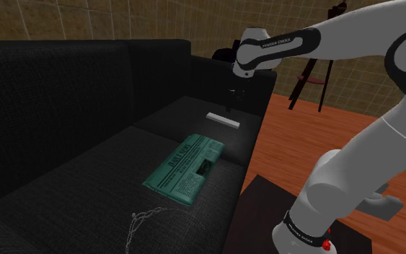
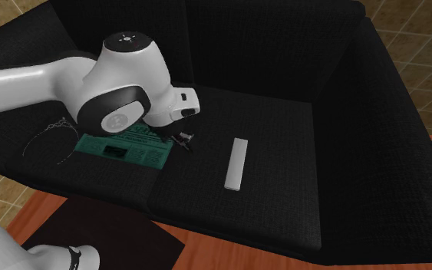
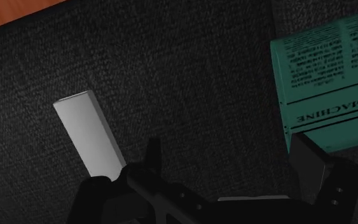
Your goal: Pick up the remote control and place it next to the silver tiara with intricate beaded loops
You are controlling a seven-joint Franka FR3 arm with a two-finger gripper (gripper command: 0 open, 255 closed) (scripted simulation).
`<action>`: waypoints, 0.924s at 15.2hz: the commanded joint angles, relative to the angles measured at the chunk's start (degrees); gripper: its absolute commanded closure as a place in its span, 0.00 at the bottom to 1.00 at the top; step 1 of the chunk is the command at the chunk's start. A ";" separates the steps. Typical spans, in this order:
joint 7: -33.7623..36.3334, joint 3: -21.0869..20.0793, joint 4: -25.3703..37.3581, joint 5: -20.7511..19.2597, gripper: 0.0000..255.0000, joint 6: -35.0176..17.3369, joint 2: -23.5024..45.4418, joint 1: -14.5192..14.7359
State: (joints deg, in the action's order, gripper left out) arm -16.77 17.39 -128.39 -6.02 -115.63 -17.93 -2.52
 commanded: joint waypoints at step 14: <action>-25.84 7.02 23.85 18.18 0.00 -5.89 35.09 -5.60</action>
State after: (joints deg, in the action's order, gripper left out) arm -41.03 24.56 -107.39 10.66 -122.10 14.34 -7.23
